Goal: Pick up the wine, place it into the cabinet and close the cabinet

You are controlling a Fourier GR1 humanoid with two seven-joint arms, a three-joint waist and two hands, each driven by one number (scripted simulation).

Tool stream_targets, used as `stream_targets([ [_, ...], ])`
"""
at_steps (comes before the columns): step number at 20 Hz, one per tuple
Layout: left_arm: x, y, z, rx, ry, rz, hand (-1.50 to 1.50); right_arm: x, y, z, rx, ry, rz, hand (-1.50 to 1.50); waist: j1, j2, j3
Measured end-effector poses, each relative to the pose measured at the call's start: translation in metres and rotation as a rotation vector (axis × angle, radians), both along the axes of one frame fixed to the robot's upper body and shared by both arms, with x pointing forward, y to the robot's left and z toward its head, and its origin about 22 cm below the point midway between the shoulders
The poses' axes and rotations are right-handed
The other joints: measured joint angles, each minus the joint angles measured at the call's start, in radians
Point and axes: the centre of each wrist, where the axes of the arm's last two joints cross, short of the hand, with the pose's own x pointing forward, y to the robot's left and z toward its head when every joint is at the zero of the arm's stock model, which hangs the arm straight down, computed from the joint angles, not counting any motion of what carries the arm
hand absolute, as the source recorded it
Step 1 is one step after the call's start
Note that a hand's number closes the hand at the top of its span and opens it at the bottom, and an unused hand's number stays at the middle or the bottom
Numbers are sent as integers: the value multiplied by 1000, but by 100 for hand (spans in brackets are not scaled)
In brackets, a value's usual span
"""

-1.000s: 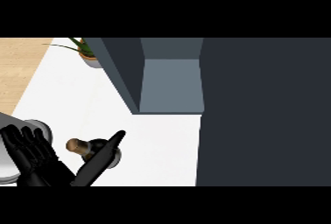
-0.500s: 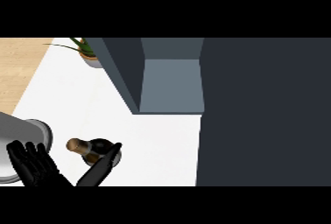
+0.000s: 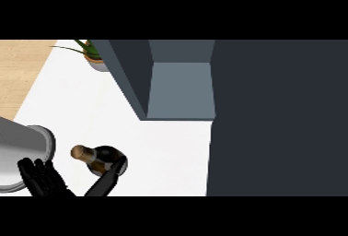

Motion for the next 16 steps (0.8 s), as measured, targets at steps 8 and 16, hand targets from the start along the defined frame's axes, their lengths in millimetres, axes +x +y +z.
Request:
stream_targets([
  [8, -12, 19, -42, -25, 9, -19, -150, 3, 8, 1, 8, -7, 10, -150, 2, 1, 1],
  [16, -9, 31, -92, -74, 10, -26, -150, 0, 4, 1, -5, -14, 6, -150, -4, 2, 1],
])
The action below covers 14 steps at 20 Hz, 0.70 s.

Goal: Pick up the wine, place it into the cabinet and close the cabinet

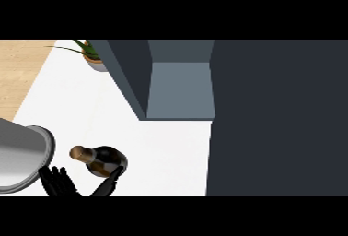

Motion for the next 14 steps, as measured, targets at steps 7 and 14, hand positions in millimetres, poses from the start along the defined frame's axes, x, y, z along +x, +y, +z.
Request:
stream_targets([
  [7, 8, 5, -27, -23, 7, -15, -150, 0, -1, -1, 5, 5, -2, -150, -2, 1, 0],
  [14, 6, 4, -52, -39, 11, -22, -150, 1, 0, 4, -14, 11, -16, -150, -2, 1, 1],
])
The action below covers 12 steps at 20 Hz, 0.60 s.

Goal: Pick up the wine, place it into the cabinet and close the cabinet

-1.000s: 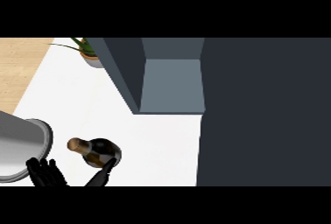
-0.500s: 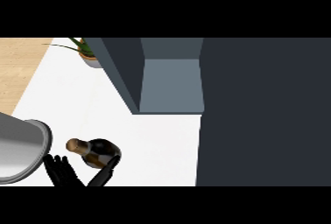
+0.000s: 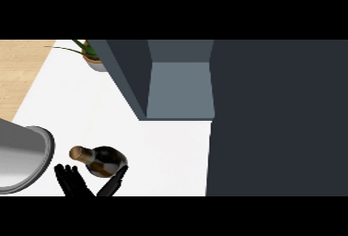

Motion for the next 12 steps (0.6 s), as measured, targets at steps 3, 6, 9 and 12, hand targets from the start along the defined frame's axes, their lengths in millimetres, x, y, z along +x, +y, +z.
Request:
stream_targets([
  [3, 4, 4, -4, -7, -6, 4, -150, 0, 1, -2, 9, 2, 9, -150, 0, 0, 0],
  [6, 8, 1, -14, -28, -22, 9, -150, 5, 2, -1, 9, -8, 8, -150, 0, 0, 0],
  [9, 12, 3, -21, -56, -55, 8, -150, 0, 4, -2, 12, -6, 12, -150, -2, 0, 0],
  [12, 12, 2, -28, -85, -76, -3, -150, 1, 1, -1, 5, -14, 4, -150, -1, 0, 0],
])
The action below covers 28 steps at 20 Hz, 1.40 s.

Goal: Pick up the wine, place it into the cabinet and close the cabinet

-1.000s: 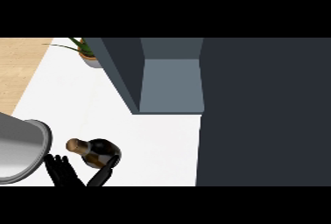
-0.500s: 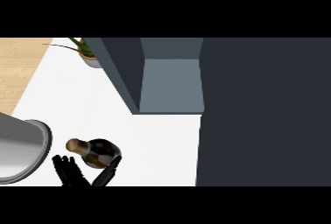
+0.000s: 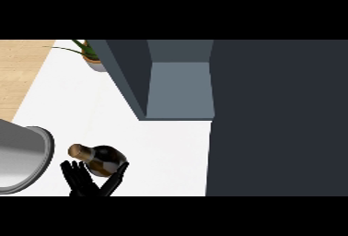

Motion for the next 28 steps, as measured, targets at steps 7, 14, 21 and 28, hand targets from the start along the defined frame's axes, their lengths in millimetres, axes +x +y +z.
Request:
stream_targets([
  [7, 2, 0, -10, -32, -44, -27, 150, -1, 1, -5, 3, 3, 5, -150, 1, -4, 7],
  [14, 0, -2, -18, -44, -82, -49, 150, -3, 1, -7, -1, -3, 5, -150, 3, -10, 21],
  [21, 0, -3, -19, -33, -75, -82, 150, 3, -3, -9, -3, -4, -4, -150, 5, -11, 24],
  [28, -12, 14, -16, -14, -78, -458, 150, 3, -2, -5, -7, -4, 1, -150, -10, -7, 15],
])
